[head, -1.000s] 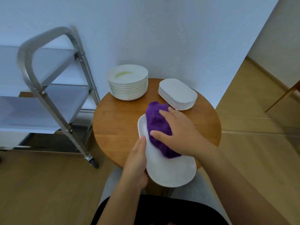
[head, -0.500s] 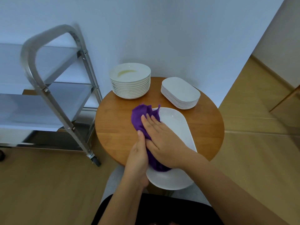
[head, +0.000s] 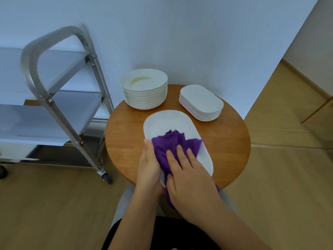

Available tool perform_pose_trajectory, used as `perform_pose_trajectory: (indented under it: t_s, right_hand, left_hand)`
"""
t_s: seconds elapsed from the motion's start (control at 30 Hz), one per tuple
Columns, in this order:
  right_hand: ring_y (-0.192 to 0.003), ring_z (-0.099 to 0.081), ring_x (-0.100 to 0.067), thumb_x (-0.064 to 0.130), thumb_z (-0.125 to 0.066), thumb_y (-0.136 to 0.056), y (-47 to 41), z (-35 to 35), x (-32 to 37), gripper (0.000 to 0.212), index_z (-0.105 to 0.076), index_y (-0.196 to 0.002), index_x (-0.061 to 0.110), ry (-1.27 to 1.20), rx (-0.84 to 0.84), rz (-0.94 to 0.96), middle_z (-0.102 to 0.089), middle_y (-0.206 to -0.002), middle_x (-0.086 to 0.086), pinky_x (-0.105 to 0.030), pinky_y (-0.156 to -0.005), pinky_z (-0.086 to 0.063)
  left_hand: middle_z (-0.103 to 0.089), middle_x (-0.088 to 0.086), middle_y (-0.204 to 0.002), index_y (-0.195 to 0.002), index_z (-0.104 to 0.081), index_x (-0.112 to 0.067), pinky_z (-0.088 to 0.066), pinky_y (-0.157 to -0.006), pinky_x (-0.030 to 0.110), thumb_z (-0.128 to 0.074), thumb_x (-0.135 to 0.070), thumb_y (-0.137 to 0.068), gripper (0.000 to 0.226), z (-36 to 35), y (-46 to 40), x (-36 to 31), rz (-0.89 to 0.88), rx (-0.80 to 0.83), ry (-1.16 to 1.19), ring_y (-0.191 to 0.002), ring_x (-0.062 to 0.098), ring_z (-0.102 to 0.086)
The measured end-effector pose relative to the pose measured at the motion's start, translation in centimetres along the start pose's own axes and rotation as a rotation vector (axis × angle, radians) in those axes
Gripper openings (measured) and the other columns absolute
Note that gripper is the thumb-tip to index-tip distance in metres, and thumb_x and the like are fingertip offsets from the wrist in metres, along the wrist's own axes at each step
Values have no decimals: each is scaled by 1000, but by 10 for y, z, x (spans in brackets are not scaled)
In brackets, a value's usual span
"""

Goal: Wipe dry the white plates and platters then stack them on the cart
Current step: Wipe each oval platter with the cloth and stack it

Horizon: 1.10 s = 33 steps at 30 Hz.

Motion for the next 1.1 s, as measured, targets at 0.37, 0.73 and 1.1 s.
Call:
perform_pose_trajectory:
  t_s: [0.37,0.73,1.1]
  right_hand:
    - [-144,12,-33,58,-13,-94,-13,2,-14,71,13,-149,23,56,-251,-271,15,-158,-8,-41,-115,1]
    - [-133,-31,-27,60,-32,-92,-63,39,-47,60,-28,-145,33,202,-211,234,-35,-148,-6,-46,-110,-16]
    - [-80,-69,-21,58,-82,-43,-81,111,-73,60,-63,-94,33,-580,351,-54,-69,-89,3,-28,-60,-58]
  left_hand:
    - [-71,-6,-90,-97,-60,-34,-56,-68,29,-29,-60,-90,40,9,1,-2,-132,129,-95,-84,16,-68]
    - [-70,-3,-110,-119,-62,-20,-49,-91,23,-34,-44,-98,43,13,22,0,-117,450,-408,-103,9,-64]
    - [-73,1,-75,-87,-71,-17,-52,-54,20,-51,-17,-94,22,22,32,-19,-208,432,-359,-63,11,-67]
Point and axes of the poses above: each hand's wrist, its own y-axis away from the middle knuckle, its own z-axis out of the back of the hand, x = y × z, the point moved 1 cm from there along -y, towards the middle knuckle
